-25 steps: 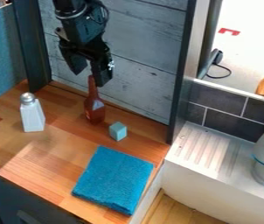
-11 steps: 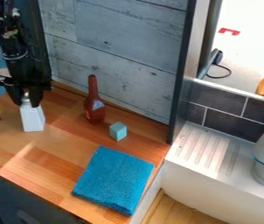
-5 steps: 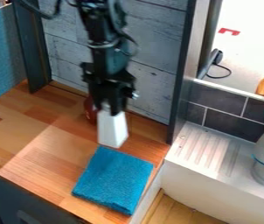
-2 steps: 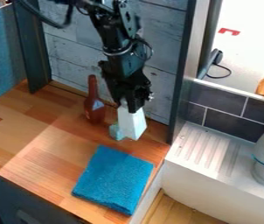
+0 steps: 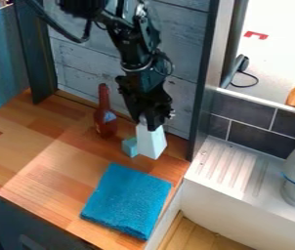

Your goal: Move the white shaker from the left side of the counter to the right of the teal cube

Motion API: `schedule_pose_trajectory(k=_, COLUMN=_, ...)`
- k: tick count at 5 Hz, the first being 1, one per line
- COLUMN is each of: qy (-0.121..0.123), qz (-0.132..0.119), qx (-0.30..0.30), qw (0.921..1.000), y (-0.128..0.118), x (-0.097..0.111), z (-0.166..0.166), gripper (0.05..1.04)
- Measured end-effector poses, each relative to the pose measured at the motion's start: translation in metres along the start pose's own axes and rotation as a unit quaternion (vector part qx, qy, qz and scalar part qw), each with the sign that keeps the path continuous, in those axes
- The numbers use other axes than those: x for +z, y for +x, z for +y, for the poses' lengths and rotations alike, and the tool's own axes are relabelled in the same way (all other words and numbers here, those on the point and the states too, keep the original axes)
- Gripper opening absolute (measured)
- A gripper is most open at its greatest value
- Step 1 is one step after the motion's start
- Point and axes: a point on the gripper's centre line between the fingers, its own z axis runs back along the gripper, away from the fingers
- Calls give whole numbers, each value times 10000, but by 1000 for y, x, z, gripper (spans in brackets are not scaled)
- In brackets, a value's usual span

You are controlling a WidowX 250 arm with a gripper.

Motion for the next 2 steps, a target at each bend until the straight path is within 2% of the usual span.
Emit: schedule_pose_trajectory(k=2, qy=86, qz=-77, qx=85, qw=9999, y=12, x=-17, z=6, gripper=522)
